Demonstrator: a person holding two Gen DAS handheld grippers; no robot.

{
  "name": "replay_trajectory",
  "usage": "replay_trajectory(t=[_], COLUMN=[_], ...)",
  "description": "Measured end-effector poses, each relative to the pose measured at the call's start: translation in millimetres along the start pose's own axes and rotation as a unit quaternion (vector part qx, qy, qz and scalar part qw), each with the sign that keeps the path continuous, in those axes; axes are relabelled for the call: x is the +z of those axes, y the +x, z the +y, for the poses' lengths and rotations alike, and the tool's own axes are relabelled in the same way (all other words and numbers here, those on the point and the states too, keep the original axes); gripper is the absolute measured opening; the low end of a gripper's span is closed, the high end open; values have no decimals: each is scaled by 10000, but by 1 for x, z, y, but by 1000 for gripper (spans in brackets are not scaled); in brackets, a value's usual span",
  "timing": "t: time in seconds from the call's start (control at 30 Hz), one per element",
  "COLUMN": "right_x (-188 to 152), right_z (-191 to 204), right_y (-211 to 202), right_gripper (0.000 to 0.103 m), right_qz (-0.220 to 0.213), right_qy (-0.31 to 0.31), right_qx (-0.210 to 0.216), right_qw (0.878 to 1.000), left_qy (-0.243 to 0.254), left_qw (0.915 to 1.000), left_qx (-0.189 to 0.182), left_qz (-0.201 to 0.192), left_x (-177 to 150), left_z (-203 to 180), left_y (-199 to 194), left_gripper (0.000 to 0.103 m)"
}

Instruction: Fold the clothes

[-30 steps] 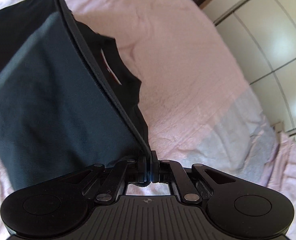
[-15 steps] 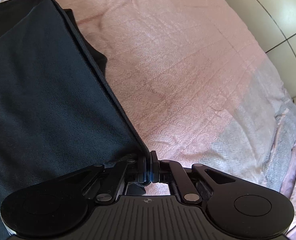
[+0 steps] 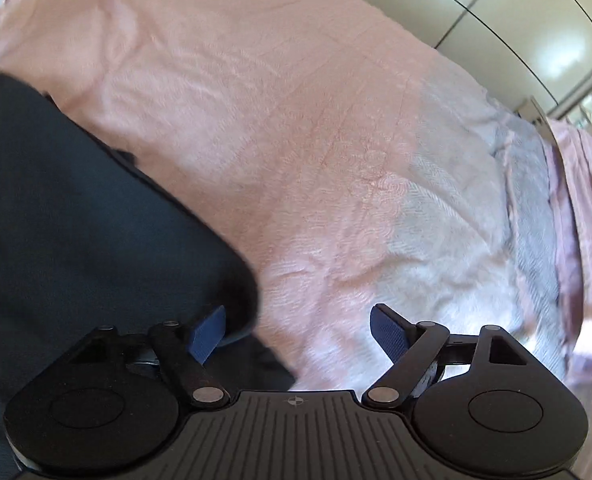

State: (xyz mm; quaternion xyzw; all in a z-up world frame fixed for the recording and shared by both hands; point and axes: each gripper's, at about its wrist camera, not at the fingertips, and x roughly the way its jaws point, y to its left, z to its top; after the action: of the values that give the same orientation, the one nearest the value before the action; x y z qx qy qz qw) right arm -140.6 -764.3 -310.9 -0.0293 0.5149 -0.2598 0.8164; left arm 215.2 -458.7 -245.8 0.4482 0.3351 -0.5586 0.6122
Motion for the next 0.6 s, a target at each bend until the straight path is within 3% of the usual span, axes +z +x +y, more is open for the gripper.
replay_trajectory(t=[0.1,0.2,0.23,0.33,0.43,0.53,0.6], right_x=[-17,-37,-44,-63,-90,-119,-139], right_z=[16,38,45,69,104,141,162], right_y=[-30,-62,-72,-102,-123,-141,-150], right_gripper=[82,82,82,82,82,82,82], right_qz=[-128,-177,-202,-223,-197,-197,-288], right_qy=[625,1030,1154,1272,384,-748,-1442], right_qx=[444,784,853,998,948,817,703], right_qw=[9970,9914,9894,9866,9946,9937,9866], left_qy=[-23,234,436,1217,2360,3322,3617], left_qw=[9997,9976,9961,9873,9663,9400,9292], left_qx=[-75,-426,-518,-701,-620,-74,381], left_qz=[-229,-492,-561,-736,-814,-771,-652], left_x=[-19,-41,-50,-78,-110,-141,-154], left_z=[-22,-70,-92,-160,-232,-281,-293], left_y=[-35,-70,-80,-105,-117,-114,-103], left_gripper=[39,51,56,60,60,60,58])
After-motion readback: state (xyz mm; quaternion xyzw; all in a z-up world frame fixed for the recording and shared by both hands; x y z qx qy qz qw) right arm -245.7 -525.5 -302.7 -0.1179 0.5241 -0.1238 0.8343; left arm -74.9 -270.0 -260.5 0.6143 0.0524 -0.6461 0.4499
